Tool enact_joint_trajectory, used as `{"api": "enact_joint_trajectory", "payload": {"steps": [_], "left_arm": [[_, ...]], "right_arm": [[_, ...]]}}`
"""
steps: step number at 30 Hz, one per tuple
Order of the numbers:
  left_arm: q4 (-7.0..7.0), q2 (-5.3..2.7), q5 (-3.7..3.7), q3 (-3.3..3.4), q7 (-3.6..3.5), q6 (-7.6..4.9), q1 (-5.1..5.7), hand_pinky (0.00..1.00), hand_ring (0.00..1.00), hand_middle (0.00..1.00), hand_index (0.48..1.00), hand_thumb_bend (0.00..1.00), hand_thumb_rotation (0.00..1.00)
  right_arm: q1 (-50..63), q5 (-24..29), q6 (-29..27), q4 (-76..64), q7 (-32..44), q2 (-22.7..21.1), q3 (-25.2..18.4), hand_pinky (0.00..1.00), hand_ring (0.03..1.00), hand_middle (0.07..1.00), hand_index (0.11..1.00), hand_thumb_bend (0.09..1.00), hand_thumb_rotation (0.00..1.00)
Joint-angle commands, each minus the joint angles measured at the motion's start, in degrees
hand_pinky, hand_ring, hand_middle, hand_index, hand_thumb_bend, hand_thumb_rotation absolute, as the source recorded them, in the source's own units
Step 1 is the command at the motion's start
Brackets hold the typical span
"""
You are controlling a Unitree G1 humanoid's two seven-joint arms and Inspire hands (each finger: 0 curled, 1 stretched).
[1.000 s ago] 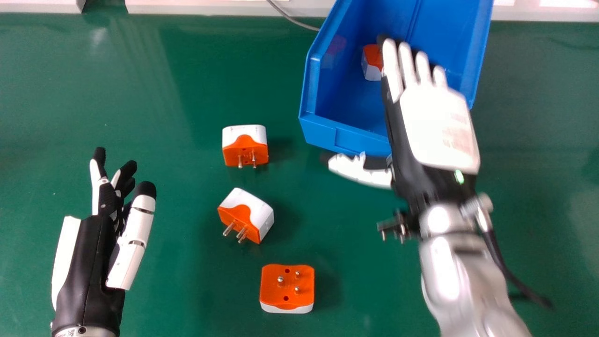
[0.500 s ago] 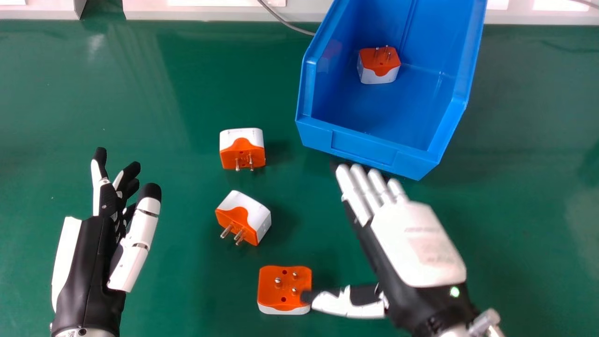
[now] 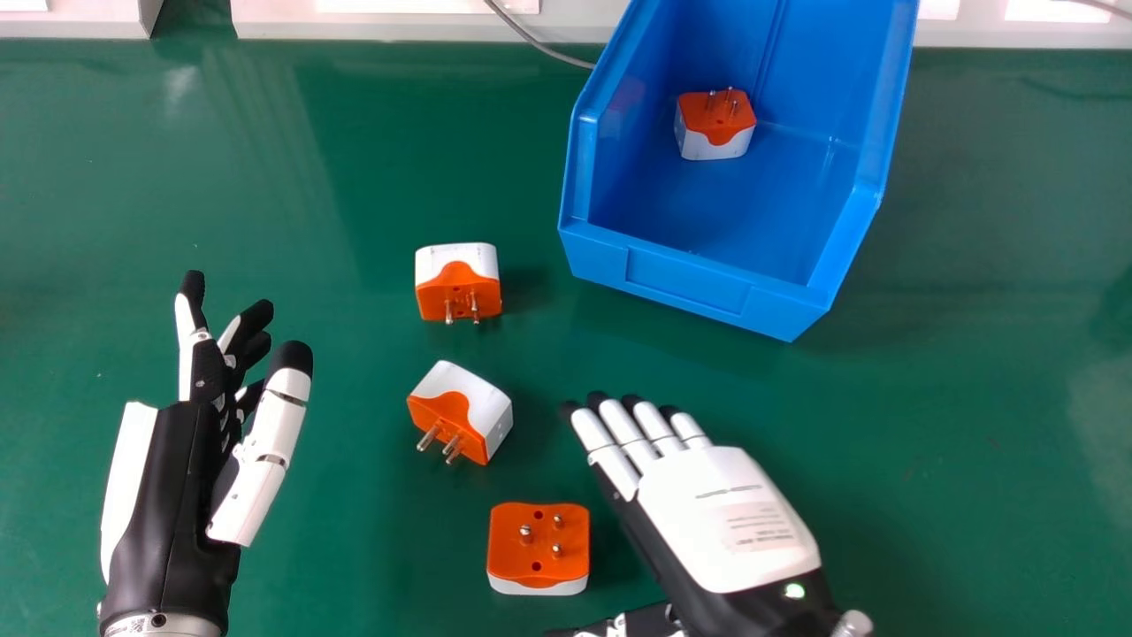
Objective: Pick all objects and put in blue box
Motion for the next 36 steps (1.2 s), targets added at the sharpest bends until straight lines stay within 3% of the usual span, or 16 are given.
{"api": "enact_joint_trajectory", "payload": {"steps": [1, 11, 24, 33, 34, 36], "left_arm": [[-0.69, 0.14, 0.34, 0.22, 0.32, -0.57, 0.03, 0.87, 0.93, 0.94, 0.947, 0.37, 0.79], [-1.19, -0.07, 0.53, -0.07, 0.46, -0.65, 0.26, 0.86, 0.93, 0.94, 0.944, 0.37, 0.78], [-2.21, 0.08, 0.65, -0.14, 0.45, -0.69, 0.86, 0.86, 0.93, 0.93, 0.942, 0.37, 0.77], [-3.32, 0.12, 0.35, -0.12, 0.29, 0.23, 1.11, 0.86, 0.92, 0.93, 0.938, 0.38, 0.76], [-3.57, 0.12, 0.43, -0.14, 0.31, 0.65, 1.09, 0.85, 0.92, 0.93, 0.938, 0.38, 0.76], [-4.19, 0.11, 0.74, -0.2, 0.44, 1.65, 1.09, 0.85, 0.92, 0.93, 0.938, 0.38, 0.76]], "right_arm": [[-1.5, -2.0, 0.1, 1.1, 0.1, 1.0, 0.6, 1.0, 0.999, 1.0, 0.986, 0.476, 0.46], [-5.9, -7.3, 2.4, 8.9, -1.5, 3.3, 2.6, 1.0, 0.989, 1.0, 0.976, 0.413, 0.43], [-9.0, -10.4, 4.5, 15.1, -4.2, 3.7, 4.4, 0.9, 0.93, 0.948, 0.912, 0.373, 0.44], [-11.1, -11.0, 4.0, 15.7, -4.0, 2.8, 5.3, 0.81, 0.836, 0.842, 0.817, 0.342, 0.45], [-11.2, -9.4, 2.8, 15.9, -4.6, 2.8, 4.8, 0.69, 0.685, 0.687, 0.669, 0.337, 0.44], [-11.1, -6.1, 0.7, 16.8, -5.9, 3.1, 3.8, 0.69, 0.685, 0.687, 0.669, 0.337, 0.44]]}}
